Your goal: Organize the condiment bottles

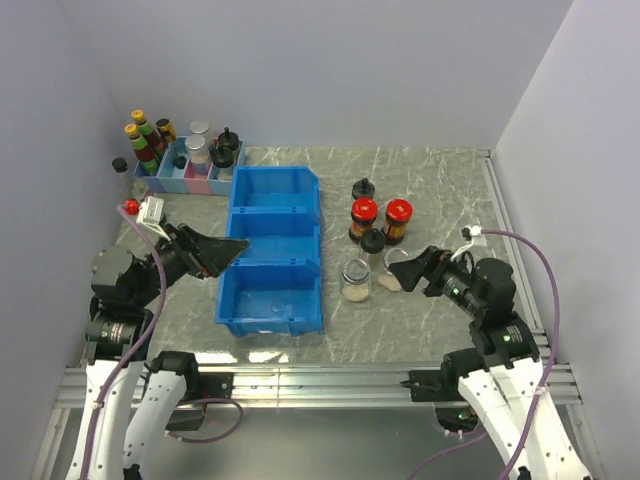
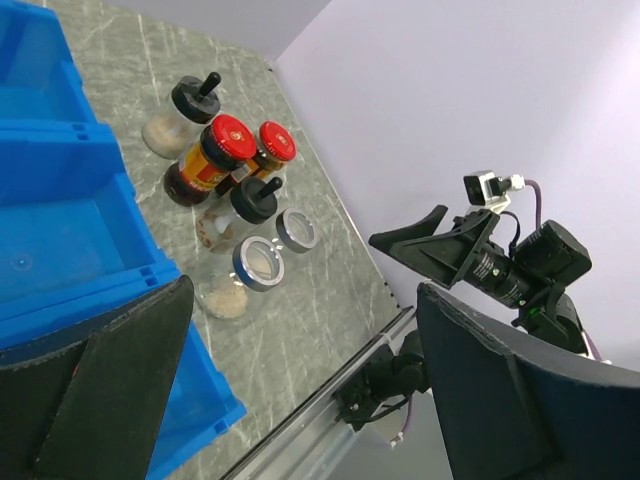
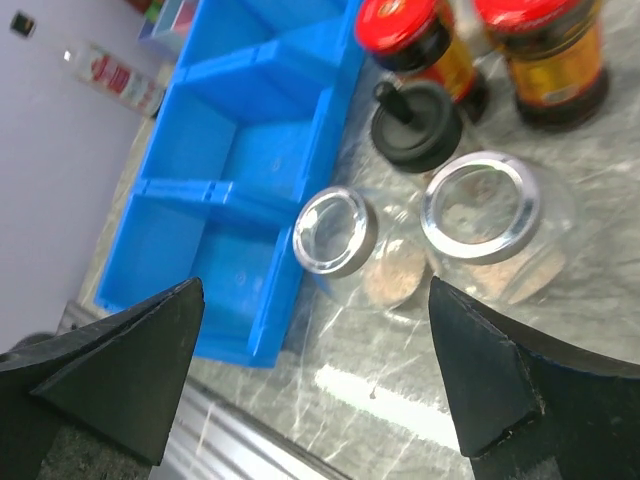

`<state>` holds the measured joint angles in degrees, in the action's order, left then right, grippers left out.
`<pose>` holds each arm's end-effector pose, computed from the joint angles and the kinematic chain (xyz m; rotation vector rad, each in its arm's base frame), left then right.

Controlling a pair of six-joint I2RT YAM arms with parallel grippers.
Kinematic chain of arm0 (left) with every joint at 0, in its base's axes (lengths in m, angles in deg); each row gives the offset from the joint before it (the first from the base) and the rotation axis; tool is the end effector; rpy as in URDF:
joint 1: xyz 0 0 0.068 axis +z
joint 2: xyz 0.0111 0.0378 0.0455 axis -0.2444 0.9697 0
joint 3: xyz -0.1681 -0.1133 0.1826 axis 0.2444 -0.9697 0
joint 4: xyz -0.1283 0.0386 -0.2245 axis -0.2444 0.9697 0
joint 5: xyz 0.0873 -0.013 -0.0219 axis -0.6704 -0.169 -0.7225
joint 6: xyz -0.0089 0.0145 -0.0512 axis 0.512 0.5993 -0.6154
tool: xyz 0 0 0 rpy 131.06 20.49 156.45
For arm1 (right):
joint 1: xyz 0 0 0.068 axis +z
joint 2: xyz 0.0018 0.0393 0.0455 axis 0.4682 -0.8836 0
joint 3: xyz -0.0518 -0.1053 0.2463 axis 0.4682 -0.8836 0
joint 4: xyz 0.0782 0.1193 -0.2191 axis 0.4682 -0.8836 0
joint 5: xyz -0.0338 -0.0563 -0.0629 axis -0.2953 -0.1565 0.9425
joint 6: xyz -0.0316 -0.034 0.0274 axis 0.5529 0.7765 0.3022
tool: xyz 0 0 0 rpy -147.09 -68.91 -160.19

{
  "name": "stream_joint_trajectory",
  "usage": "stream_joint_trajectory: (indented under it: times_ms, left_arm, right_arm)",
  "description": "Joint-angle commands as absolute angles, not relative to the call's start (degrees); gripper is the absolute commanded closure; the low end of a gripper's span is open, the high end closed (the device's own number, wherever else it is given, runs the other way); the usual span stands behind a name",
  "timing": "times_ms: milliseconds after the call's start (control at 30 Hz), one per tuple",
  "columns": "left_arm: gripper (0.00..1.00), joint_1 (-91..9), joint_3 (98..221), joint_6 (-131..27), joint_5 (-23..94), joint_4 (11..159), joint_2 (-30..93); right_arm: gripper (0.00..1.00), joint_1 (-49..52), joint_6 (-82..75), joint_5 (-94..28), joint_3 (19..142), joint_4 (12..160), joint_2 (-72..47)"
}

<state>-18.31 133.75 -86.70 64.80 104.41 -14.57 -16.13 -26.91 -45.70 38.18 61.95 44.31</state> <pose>0.1056 -0.0295 0.3732 -0.0699 1.7010 -1.1892 0.1117 0.0359 0.2889 0.0486 1.9163 0.8307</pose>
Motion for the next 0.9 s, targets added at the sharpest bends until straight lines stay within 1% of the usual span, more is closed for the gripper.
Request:
stream_joint_trajectory:
  times_ms: [0, 67, 133, 167, 200, 233, 300, 333, 400, 433, 467, 567, 667, 800, 867]
  left_arm:
    - [0.01, -18.4, 135.6, -84.7, 64.7, 105.0, -14.3]
    - [0.01, -18.4, 135.4, -84.5, 65.4, 104.7, -14.4]
    - [0.01, -18.4, 135.3, -84.1, 65.4, 104.6, -14.7]
    - [0.01, -18.4, 135.1, -83.7, 64.8, 104.7, -14.8]
    - [0.01, -18.4, 135.0, -83.7, 64.6, 104.9, -15.2]
    - [0.01, -18.4, 134.7, -83.3, 64.5, 104.8, -15.4]
    - [0.01, -18.4, 134.4, -83.2, 63.7, 105.0, -16.0]
    - [0.01, -18.4, 134.2, -83.2, 63.3, 105.2, -16.3]
    - [0.01, -18.4, 134.1, -82.9, 62.0, 105.9, -16.3]
    - [0.01, -18.4, 134.3, -82.7, 61.4, 107.1, -16.3]
    - [0.01, -18.4, 134.3, -82.4, 61.0, 107.5, -16.3]
    - [0.01, -18.4, 134.0, -82.1, 59.9, 108.8, -16.8]
    - [0.01, -18.4, 134.3, -81.8, 59.1, 110.6, -17.4]
    - [0.01, -18.4, 134.4, -81.6, 59.1, 111.7, -18.1]
    - [0.01, -18.4, 134.5, -81.6, 59.2, 112.0, -18.5]
  right_arm:
    - [0.0, -13.7, -26.2, -50.0, 37.2, 64.9, 42.0]
    - [0.0, -11.3, -27.4, -50.5, 36.5, 67.6, 39.6]
    - [0.0, -5.7, -27.8, -45.5, 37.2, 67.6, 38.1]
    - [0.0, -3.8, -27.7, -38.3, 37.8, 66.2, 36.2]
    - [0.0, -1.8, -27.7, -35.0, 39.3, 65.3, 35.2]
    - [0.0, 3.0, -27.5, -32.3, 40.1, 64.4, 34.0]
    - [0.0, 7.9, -27.5, -23.6, 42.5, 63.6, 29.7]
    - [0.0, 12.5, -27.5, -20.1, 43.5, 62.7, 28.0]
    - [0.0, 17.1, -27.8, -13.5, 46.8, 60.9, 22.2]
    - [0.0, 18.7, -28.5, -7.1, 48.0, 59.4, 20.4]
    - [0.0, 21.5, -28.8, -4.9, 49.1, 58.7, 17.1]
    - [0.0, 24.5, -29.3, 0.3, 52.4, 58.9, 12.0]
    - [0.0, 25.3, -30.4, 5.3, 55.5, 56.4, 6.5]
    - [0.0, 25.3, -29.3, 3.6, 58.0, 58.3, 2.1]
    - [0.0, 25.3, -30.0, 5.2, 59.2, 56.5, -0.4]
